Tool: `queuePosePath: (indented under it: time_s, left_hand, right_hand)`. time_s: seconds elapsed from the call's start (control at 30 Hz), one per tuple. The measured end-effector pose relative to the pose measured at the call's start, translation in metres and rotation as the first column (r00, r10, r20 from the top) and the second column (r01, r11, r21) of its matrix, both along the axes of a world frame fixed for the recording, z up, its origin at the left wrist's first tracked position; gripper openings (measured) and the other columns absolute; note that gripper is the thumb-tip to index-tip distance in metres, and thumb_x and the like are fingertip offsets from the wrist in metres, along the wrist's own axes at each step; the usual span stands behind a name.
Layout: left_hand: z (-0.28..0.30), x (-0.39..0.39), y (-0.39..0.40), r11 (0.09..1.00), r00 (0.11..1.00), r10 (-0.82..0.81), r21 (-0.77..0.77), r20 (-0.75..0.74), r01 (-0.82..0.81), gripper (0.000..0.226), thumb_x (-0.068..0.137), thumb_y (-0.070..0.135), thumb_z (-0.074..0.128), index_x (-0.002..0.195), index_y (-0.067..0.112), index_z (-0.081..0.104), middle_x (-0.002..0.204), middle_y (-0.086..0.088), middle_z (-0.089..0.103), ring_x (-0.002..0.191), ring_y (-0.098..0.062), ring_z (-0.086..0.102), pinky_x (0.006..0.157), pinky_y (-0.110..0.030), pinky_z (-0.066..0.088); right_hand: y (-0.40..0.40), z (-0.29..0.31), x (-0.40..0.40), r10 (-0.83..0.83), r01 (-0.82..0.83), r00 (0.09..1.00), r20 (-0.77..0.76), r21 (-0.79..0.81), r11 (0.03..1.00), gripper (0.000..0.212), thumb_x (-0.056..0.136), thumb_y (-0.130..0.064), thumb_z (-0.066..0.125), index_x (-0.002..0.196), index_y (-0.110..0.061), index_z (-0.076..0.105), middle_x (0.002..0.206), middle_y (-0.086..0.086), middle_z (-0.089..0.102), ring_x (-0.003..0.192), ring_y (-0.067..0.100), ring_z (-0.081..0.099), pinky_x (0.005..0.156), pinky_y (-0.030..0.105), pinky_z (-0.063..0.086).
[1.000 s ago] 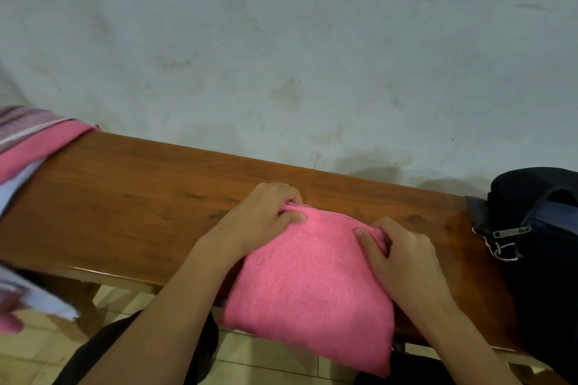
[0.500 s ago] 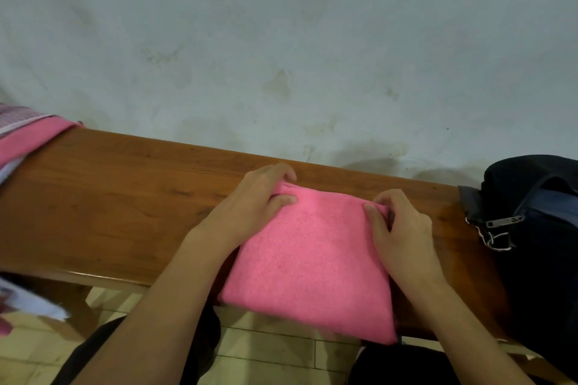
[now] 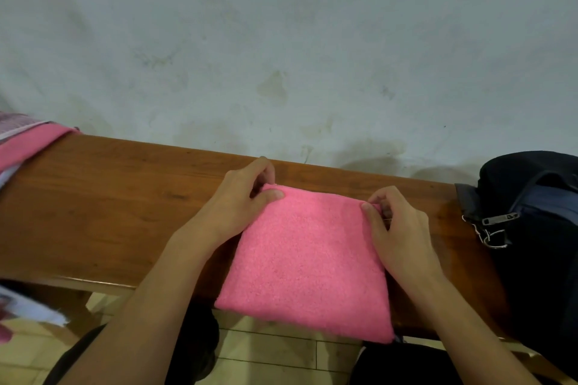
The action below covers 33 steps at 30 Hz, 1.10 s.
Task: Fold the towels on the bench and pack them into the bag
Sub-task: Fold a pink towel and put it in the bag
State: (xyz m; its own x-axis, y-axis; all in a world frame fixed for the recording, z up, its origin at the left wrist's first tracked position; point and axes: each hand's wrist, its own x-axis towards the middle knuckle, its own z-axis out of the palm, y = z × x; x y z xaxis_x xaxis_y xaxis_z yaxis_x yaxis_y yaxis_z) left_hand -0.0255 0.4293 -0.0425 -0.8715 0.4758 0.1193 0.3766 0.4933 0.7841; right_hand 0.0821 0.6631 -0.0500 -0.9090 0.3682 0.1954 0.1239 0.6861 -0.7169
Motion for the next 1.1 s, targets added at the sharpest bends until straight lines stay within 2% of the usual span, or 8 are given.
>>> queuePosePath:
  time_s: [0.27,0.37,0.43,0.53,0.6,0.7,0.83,1.1]
  left_hand:
    - [-0.009,-0.003,0.008,0.998,0.991,0.053,0.031,-0.12,-0.05,0.014,0.094,0.019,0.064,0.101,0.021,0.052,0.091,0.004,0.06,0.085,-0.007,0.056,0.073,-0.018,0.048]
    - [-0.012,-0.004,0.01,0.998,0.987,0.063,0.021,-0.148,-0.06,0.017,0.094,0.019,0.064,0.104,0.024,0.051,0.092,0.006,0.059,0.087,-0.004,0.056,0.075,-0.012,0.047]
    - [-0.013,-0.004,0.012,0.997,0.985,0.083,0.019,-0.152,-0.081,0.017,0.093,0.018,0.065,0.103,0.023,0.053,0.091,0.005,0.06,0.085,-0.004,0.056,0.074,-0.011,0.047]
    - [-0.013,-0.005,0.014,0.992,0.981,0.126,0.021,-0.148,-0.124,0.017,0.092,0.015,0.067,0.102,0.021,0.054,0.09,0.004,0.061,0.085,-0.006,0.057,0.073,-0.012,0.047]
    - [-0.011,-0.006,0.017,0.989,0.975,0.146,0.033,-0.168,-0.143,0.018,0.091,0.014,0.067,0.102,0.021,0.055,0.092,0.004,0.061,0.085,-0.007,0.057,0.076,-0.021,0.051]
    - [-0.004,0.001,0.022,0.97,0.934,0.206,-0.062,-0.294,-0.233,0.012,0.096,0.022,0.06,0.107,0.019,0.055,0.102,0.005,0.058,0.088,-0.009,0.055,0.076,-0.028,0.05]
    - [0.004,0.022,0.038,0.908,0.835,0.347,-0.069,-0.427,-0.412,0.016,0.101,0.026,0.048,0.097,0.014,0.058,0.092,0.001,0.056,0.08,-0.014,0.052,0.068,-0.03,0.045]
    - [-0.006,0.063,0.083,0.876,0.861,0.143,-0.343,-0.487,-0.339,0.035,0.095,0.028,0.034,0.094,0.015,0.067,0.093,-0.003,0.067,0.086,-0.021,0.059,0.08,-0.04,0.048]
  right_hand:
    - [-0.002,-0.006,-0.002,-0.021,0.024,0.992,-0.125,0.019,1.0,0.023,0.095,-0.004,0.058,0.095,-0.026,0.06,0.095,-0.017,0.061,0.09,-0.005,0.056,0.073,0.007,0.046]
    - [-0.004,-0.005,-0.002,0.046,-0.007,0.969,-0.244,0.159,0.987,0.02,0.09,-0.007,0.062,0.1,-0.024,0.067,0.11,-0.011,0.063,0.106,0.001,0.057,0.093,0.012,0.045]
    - [-0.007,-0.004,-0.002,0.213,-0.139,0.943,-0.257,0.279,0.95,0.02,0.091,-0.022,0.059,0.105,-0.02,0.073,0.119,-0.008,0.065,0.118,0.005,0.055,0.105,0.024,0.042]
    - [-0.019,-0.008,0.002,0.511,-0.477,0.86,0.001,0.361,0.802,0.041,0.095,-0.042,0.054,0.131,-0.025,0.062,0.143,-0.01,0.053,0.139,0.001,0.038,0.119,0.033,0.028]
    - [-0.024,-0.014,0.005,0.578,-0.607,0.791,0.199,0.374,0.702,0.056,0.097,-0.057,0.043,0.148,-0.033,0.042,0.158,-0.015,0.03,0.149,-0.001,0.016,0.124,0.031,0.008]
    - [-0.022,-0.019,0.003,0.52,-0.604,0.797,0.307,0.405,0.687,0.064,0.097,-0.068,0.024,0.155,-0.041,0.019,0.162,-0.019,0.008,0.15,-0.001,-0.007,0.123,0.032,-0.008]
    - [-0.024,-0.017,0.001,0.409,-0.542,0.836,0.364,0.435,0.72,0.063,0.096,-0.068,0.009,0.153,-0.045,0.001,0.161,-0.02,-0.008,0.146,-0.002,-0.022,0.123,0.035,-0.013]
    - [-0.021,-0.028,-0.009,0.131,-0.269,0.944,0.302,0.479,0.835,0.07,0.091,-0.058,-0.006,0.157,-0.038,0.006,0.164,-0.015,0.0,0.152,0.01,-0.01,0.12,0.042,-0.015]
